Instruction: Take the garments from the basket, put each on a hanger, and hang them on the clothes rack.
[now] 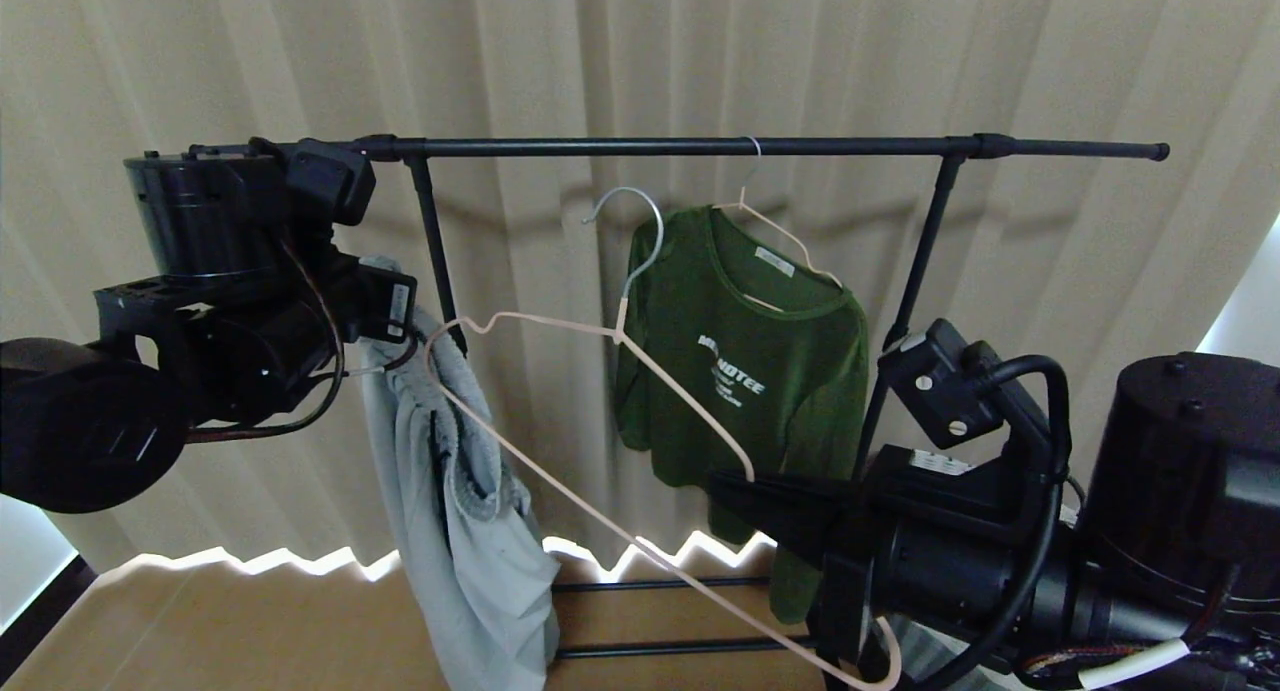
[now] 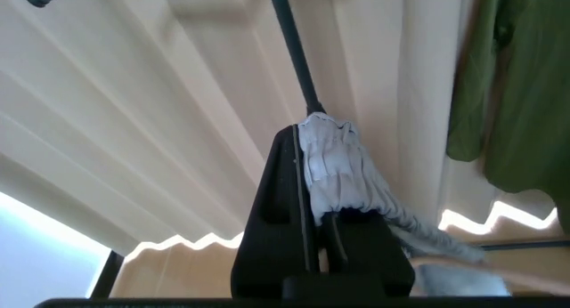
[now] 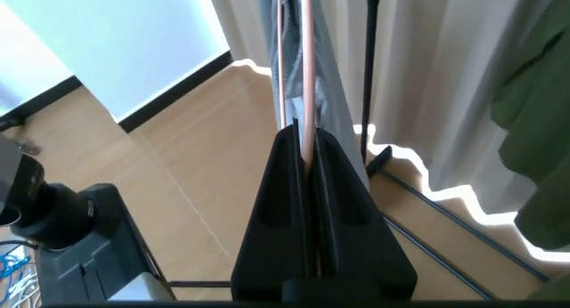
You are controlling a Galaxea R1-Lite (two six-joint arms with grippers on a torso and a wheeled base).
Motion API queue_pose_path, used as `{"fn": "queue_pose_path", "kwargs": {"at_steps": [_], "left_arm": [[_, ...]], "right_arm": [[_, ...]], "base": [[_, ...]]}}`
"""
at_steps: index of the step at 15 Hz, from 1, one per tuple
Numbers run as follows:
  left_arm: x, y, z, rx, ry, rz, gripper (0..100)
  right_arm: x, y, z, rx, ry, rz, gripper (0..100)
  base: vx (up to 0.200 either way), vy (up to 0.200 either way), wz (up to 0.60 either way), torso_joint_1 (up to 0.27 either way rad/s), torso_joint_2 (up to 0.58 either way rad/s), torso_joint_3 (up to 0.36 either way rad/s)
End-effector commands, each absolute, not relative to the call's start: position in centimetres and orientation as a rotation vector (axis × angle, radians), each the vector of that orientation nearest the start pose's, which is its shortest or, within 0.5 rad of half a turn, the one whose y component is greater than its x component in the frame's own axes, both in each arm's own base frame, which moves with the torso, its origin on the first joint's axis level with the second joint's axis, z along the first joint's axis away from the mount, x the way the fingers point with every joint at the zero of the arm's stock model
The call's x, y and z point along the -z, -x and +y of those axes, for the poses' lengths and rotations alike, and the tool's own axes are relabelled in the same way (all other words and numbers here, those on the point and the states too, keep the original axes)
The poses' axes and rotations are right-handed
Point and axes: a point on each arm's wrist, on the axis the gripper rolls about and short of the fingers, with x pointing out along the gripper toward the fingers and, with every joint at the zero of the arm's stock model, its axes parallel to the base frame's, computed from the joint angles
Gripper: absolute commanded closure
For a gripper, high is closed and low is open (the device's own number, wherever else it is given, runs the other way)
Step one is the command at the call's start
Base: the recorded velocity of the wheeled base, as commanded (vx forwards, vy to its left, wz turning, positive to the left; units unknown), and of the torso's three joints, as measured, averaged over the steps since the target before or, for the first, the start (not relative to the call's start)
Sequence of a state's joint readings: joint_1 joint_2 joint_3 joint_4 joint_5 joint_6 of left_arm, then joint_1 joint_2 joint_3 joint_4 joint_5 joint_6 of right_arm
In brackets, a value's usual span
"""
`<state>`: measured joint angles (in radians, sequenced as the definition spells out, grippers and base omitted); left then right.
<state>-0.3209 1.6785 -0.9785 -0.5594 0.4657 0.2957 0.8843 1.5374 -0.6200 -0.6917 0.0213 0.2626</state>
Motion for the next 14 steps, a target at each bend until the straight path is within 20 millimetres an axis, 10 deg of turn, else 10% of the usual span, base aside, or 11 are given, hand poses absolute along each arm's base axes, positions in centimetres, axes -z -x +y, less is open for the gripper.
{"fn": "queue_pose_path", "kwargs": {"at_steps": [1, 14], "left_arm": [[-23.1, -29.8, -8.9, -0.124, -0.348, 0.147, 100], [-23.8, -27.9, -10.6, -0.053, -0.342, 0.113, 100]], "right_arm": [[-18.8, -16.3, 19.7, -0.864, -0.154, 0.312, 100], [-18.1, -16.8, 20.5, -0.873, -0.15, 0.322, 100]], "base": [[0.0, 0.0, 0.0, 0.0, 0.0, 0.0], [0.0, 0.0, 0.0, 0.0, 0.0, 0.0]]}}
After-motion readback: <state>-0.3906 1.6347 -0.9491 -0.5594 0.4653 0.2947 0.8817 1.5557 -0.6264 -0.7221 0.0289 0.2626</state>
